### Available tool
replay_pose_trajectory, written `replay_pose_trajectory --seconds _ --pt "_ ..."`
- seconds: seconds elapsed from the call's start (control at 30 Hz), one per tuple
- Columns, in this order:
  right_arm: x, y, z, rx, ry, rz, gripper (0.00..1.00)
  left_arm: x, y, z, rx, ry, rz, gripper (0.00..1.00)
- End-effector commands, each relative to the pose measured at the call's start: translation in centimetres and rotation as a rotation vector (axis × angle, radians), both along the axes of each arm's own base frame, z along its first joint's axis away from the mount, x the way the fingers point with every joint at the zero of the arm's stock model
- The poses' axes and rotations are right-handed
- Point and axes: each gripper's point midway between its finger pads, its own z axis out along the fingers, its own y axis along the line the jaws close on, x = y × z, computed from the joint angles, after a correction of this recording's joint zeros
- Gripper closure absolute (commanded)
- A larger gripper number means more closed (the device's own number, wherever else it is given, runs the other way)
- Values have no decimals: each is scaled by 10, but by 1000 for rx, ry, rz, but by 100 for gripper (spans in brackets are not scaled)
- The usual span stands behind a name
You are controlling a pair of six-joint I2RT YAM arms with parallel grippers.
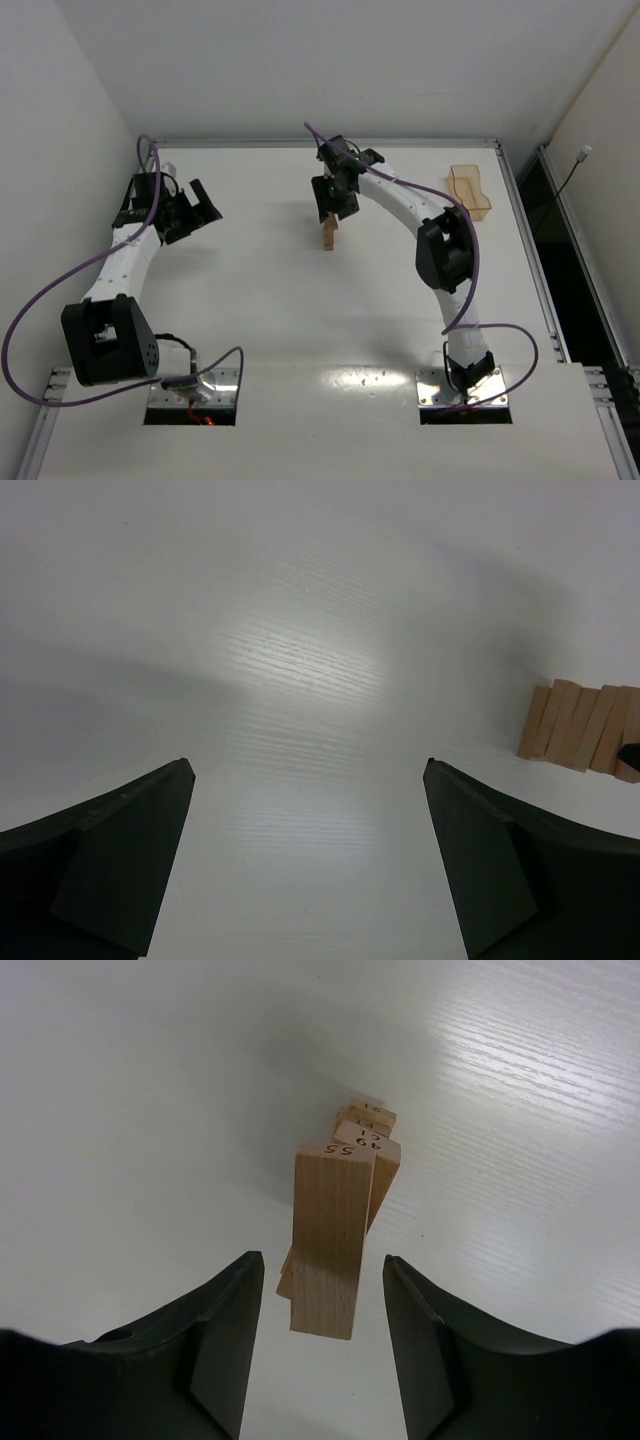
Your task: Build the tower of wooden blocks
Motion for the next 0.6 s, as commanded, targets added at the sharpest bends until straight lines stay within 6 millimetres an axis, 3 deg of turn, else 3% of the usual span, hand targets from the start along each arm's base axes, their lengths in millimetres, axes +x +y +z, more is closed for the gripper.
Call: replay_pose_trajectory --seconds 0.0,0.2,0.27,0.3,0.4,0.57 --pt "5 3 6 24 -24 0 51 5 -3 5 -11 -34 -5 0" --pt "7 3 7 21 -37 18 51 5 -3 5 -11 -34 -5 0" --pt "7 8 14 21 -68 60 44 5 -1 5 -4 -33 2 0" --pt "12 10 33 40 -116 74 42 5 -1 5 -4 -33 2 0" --pt "10 10 52 32 -174 120 38 5 -1 8 -3 -42 2 0" --pt "-7 3 103 48 -310 180 36 3 -5 15 13 -69 -53 0"
